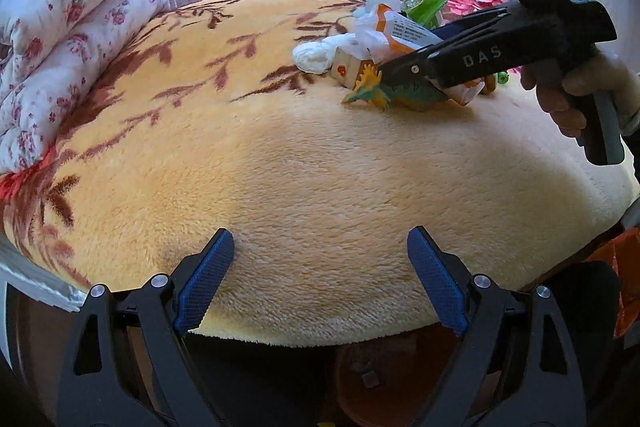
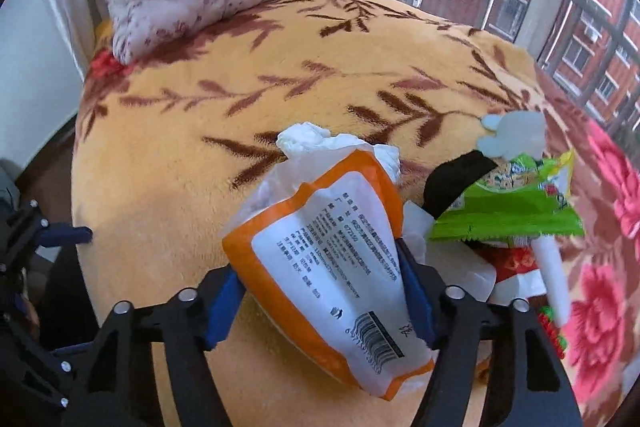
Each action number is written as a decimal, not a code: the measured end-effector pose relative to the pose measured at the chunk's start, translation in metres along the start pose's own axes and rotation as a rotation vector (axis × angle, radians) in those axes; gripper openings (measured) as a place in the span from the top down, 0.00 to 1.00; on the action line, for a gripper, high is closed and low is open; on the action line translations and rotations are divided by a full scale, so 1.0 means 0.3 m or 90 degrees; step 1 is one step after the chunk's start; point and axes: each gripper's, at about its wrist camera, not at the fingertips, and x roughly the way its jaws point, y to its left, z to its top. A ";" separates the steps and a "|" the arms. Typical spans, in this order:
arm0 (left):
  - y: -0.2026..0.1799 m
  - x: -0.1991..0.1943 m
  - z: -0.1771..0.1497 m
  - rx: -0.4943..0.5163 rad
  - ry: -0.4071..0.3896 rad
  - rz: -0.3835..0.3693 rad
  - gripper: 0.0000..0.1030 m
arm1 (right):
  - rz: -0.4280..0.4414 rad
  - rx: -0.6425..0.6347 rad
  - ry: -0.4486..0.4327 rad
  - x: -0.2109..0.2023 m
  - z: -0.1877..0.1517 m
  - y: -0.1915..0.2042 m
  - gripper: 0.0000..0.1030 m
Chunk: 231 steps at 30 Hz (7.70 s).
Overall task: Collect trash
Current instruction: 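Grasp the orange-white snack bag with the right tool, then grasp the orange toy dinosaur with the left tool while the right tool holds the snack bag, then lower the dinosaur and snack bag into the orange bin and open both tools, then grasp the brown plush with the right tool while the left tool grasps the wooden block, then carry the plush and wooden block to the orange bin and release both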
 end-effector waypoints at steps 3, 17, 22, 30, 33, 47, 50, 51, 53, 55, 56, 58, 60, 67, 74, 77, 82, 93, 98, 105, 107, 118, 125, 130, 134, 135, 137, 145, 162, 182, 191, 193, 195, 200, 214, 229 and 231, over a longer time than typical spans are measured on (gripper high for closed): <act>0.001 0.003 0.000 -0.003 0.001 -0.004 0.16 | 0.015 0.023 -0.009 -0.013 -0.006 -0.015 0.48; -0.007 -0.006 0.022 0.002 -0.014 -0.038 0.16 | 0.020 0.115 -0.105 -0.178 -0.102 -0.072 0.76; -0.052 0.020 0.101 0.039 -0.024 -0.062 0.16 | -0.010 0.195 -0.153 -0.314 -0.217 -0.092 0.76; -0.127 0.155 0.258 0.069 0.020 -0.113 0.16 | -0.032 0.297 -0.202 -0.442 -0.438 -0.048 0.76; -0.130 0.190 0.304 0.031 0.028 -0.123 0.16 | -0.031 0.320 -0.216 -0.468 -0.505 -0.033 0.76; -0.192 0.204 0.310 0.124 0.002 -0.041 0.16 | -0.014 0.373 -0.233 -0.489 -0.642 -0.063 0.76; -0.199 0.216 0.313 0.212 -0.003 -0.003 0.16 | -0.009 0.376 -0.239 -0.488 -0.648 -0.063 0.76; -0.202 0.226 0.324 0.239 0.000 0.004 0.16 | -0.008 0.379 -0.242 -0.485 -0.652 -0.064 0.76; -0.214 0.241 0.342 0.273 0.004 0.005 0.16 | -0.002 0.386 -0.245 -0.479 -0.655 -0.065 0.76; -0.239 0.254 0.350 0.316 0.006 -0.005 0.16 | -0.002 0.394 -0.247 -0.473 -0.658 -0.065 0.76; -0.256 0.267 0.351 0.341 0.010 -0.010 0.16 | -0.001 0.395 -0.249 -0.472 -0.661 -0.067 0.76; -0.278 0.281 0.345 0.368 0.012 -0.014 0.17 | -0.003 0.398 -0.251 -0.474 -0.661 -0.066 0.76; -0.286 0.302 0.345 0.383 0.023 -0.035 0.25 | -0.004 0.401 -0.252 -0.475 -0.662 -0.067 0.76; -0.230 0.338 0.355 0.353 0.032 -0.112 0.41 | -0.003 0.411 -0.256 -0.475 -0.669 -0.069 0.76; -0.155 0.302 0.369 0.230 0.008 -0.159 0.42 | -0.007 0.406 -0.256 -0.474 -0.667 -0.064 0.76; -0.110 0.254 0.368 0.157 -0.004 -0.180 0.42 | -0.013 0.405 -0.258 -0.479 -0.667 -0.057 0.76; -0.109 0.107 0.322 0.110 -0.050 -0.186 0.42 | -0.017 0.391 -0.256 -0.488 -0.654 -0.026 0.76; -0.138 -0.125 0.166 0.080 -0.092 -0.153 0.42 | -0.012 0.345 -0.271 -0.562 -0.630 0.123 0.76; -0.153 -0.211 0.032 0.086 -0.088 -0.160 0.42 | -0.004 0.318 -0.253 -0.594 -0.662 0.230 0.76; -0.153 -0.250 -0.152 0.074 -0.053 -0.171 0.42 | 0.005 0.307 -0.207 -0.594 -0.755 0.369 0.76; -0.151 -0.241 -0.196 0.067 -0.034 -0.173 0.42 | 0.010 0.311 -0.190 -0.576 -0.779 0.392 0.76; -0.140 -0.067 -0.409 0.080 0.108 -0.163 0.41 | 0.057 0.318 -0.028 -0.356 -0.912 0.482 0.75; -0.126 0.122 -0.438 0.067 0.234 -0.165 0.40 | 0.074 0.360 0.053 -0.201 -0.949 0.428 0.54; -0.103 0.187 -0.448 0.048 0.284 -0.161 0.38 | 0.077 0.390 0.080 -0.153 -0.975 0.376 0.53; -0.095 0.177 -0.431 0.051 0.264 -0.166 0.33 | 0.079 0.389 0.077 -0.148 -0.981 0.356 0.42; -0.092 0.176 -0.433 0.054 0.261 -0.167 0.33 | 0.080 0.389 0.077 -0.146 -0.980 0.352 0.42; -0.091 0.173 -0.424 0.056 0.260 -0.167 0.33 | 0.083 0.389 0.080 -0.142 -0.985 0.345 0.41; -0.071 0.107 -0.365 0.057 0.217 -0.189 0.33 | 0.081 0.385 0.071 -0.197 -0.971 0.329 0.41; -0.047 -0.125 0.067 0.023 -0.070 -0.152 0.13 | -0.149 0.268 -0.156 -0.430 -0.470 -0.093 0.35; -0.064 0.026 0.091 -0.006 -0.011 -0.170 0.13 | -0.175 0.206 -0.008 -0.004 -0.255 -0.374 0.70; -0.052 0.087 0.196 -0.052 -0.006 -0.142 0.13 | -0.151 0.244 -0.092 -0.165 -0.329 -0.272 0.74; -0.042 0.121 0.243 -0.079 0.000 -0.137 0.13 | -0.150 0.248 -0.128 -0.223 -0.363 -0.227 0.74; -0.037 0.161 0.291 -0.104 0.005 -0.129 0.13 | -0.143 0.256 -0.156 -0.270 -0.404 -0.187 0.74; -0.064 0.298 0.399 -0.114 0.045 -0.042 0.13 | -0.129 0.273 -0.179 -0.330 -0.485 -0.126 0.74; -0.055 0.439 0.482 -0.123 0.052 0.088 0.54 | -0.079 0.315 -0.192 -0.336 -0.620 -0.078 0.74; 0.012 0.248 0.336 -0.104 -0.050 -0.058 0.64 | -0.068 0.327 -0.203 -0.349 -0.637 -0.035 0.74; 0.006 0.213 0.313 -0.088 -0.056 -0.057 0.64 | -0.063 0.325 -0.205 -0.356 -0.632 -0.020 0.74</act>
